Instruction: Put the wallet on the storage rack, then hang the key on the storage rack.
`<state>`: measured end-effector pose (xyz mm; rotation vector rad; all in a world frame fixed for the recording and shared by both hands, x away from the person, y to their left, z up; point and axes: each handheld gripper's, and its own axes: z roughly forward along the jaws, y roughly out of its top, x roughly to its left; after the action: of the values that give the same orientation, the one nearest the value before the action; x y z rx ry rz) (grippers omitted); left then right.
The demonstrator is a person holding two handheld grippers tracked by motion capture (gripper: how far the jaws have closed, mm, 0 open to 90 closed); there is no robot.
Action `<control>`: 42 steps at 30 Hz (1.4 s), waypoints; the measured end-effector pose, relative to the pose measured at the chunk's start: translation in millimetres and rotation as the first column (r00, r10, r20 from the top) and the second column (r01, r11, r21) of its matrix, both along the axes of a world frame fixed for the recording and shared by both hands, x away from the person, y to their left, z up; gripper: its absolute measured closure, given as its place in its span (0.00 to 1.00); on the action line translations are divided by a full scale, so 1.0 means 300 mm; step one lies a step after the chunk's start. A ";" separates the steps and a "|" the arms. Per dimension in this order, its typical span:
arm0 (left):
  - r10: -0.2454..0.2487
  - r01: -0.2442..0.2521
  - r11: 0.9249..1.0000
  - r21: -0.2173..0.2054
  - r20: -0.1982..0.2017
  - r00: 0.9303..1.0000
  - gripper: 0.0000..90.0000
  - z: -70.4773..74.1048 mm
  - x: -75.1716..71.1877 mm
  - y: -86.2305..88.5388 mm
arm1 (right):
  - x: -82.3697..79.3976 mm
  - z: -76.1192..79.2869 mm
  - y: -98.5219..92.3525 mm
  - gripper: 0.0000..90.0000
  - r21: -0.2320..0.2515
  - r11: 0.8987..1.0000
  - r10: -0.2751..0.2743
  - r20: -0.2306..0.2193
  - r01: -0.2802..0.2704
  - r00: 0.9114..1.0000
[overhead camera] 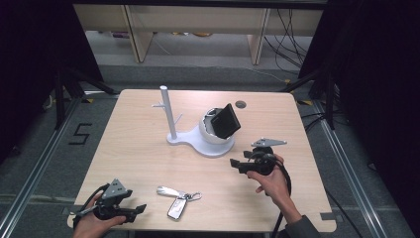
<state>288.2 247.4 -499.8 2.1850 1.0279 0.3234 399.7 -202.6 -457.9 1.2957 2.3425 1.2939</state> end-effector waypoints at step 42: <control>-0.065 0.066 0.997 -0.051 0.028 0.998 0.28 0.058 -0.001 -0.091 | -0.178 -0.127 -0.048 0.30 -0.064 0.997 0.031 -0.130 -0.040 0.991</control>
<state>288.0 220.1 -482.5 2.1570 0.9381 0.2920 346.2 -217.0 -496.0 1.3610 2.4835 1.1636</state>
